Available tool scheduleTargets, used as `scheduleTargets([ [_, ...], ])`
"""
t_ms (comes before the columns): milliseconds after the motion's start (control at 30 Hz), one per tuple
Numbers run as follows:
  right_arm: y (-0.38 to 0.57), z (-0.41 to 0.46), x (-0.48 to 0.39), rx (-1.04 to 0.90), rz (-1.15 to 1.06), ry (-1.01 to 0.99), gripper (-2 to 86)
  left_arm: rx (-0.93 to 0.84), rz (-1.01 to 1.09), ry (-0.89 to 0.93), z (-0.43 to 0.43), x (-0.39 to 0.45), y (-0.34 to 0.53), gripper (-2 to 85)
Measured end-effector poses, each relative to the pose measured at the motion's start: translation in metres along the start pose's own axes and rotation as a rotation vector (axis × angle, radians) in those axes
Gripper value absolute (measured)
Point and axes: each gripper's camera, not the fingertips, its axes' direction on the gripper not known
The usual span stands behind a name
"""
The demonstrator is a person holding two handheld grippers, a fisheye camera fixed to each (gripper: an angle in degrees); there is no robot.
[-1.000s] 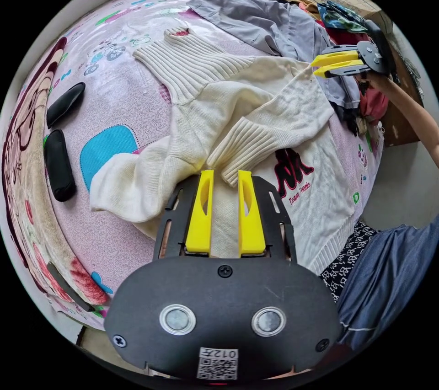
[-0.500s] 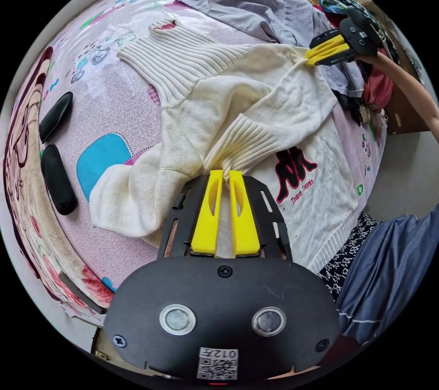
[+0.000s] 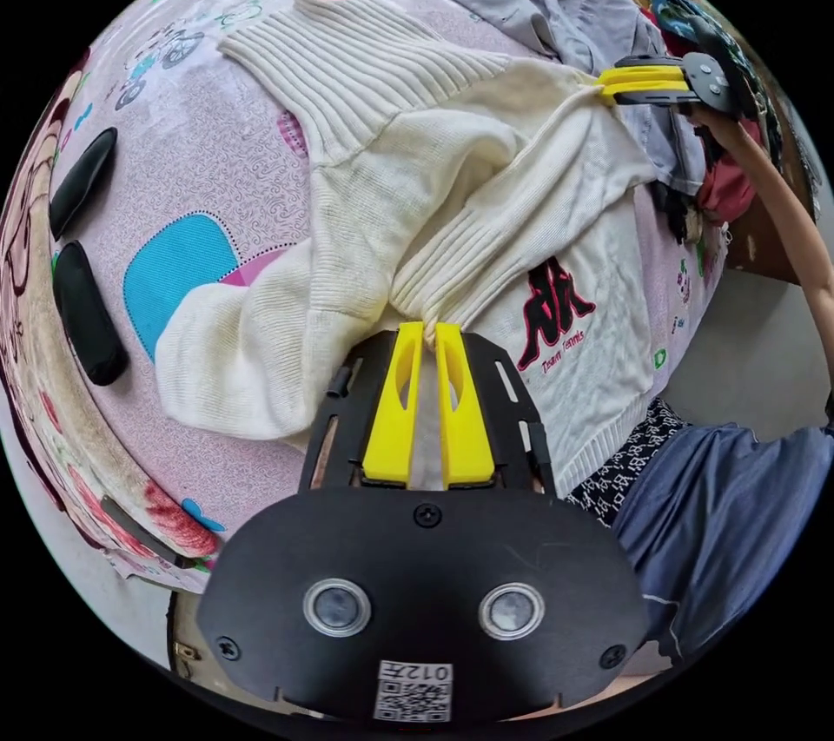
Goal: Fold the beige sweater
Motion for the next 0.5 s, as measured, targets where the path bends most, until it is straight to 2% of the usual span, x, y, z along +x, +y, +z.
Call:
scheduleTargets([
  [100, 0.036, -0.051, 0.004, 0.134, 0.064, 0.0, 3.2, 0.15, -0.01, 0.046, -0.037, -0.008, 0.044, 0.4],
  [167, 0.054, -0.08, -0.004, 0.226, 0.081, -0.029, 2.7, 0.207, -0.065, -0.018, -0.058, -0.019, 0.075, 0.4],
  [233, 0.068, -0.118, -0.041, 0.394, 0.035, -0.016, 2.4, 0.266, -0.15, -0.098, -0.079, -0.038, 0.12, 0.4],
  [300, 0.069, -0.134, -0.072, 0.479, 0.02, -0.026, 2.2, 0.299, -0.2, -0.05, -0.085, -0.054, 0.15, 0.5],
  [400, 0.044, -0.129, -0.117, 0.47, 0.022, -0.215, 2.0, 0.295, -0.284, -0.027, -0.078, -0.067, 0.186, 0.9],
  [500, 0.013, -0.117, -0.17, 0.434, -0.016, -0.291, 1.8, 0.257, -0.372, -0.024, -0.054, -0.071, 0.207, 2.1],
])
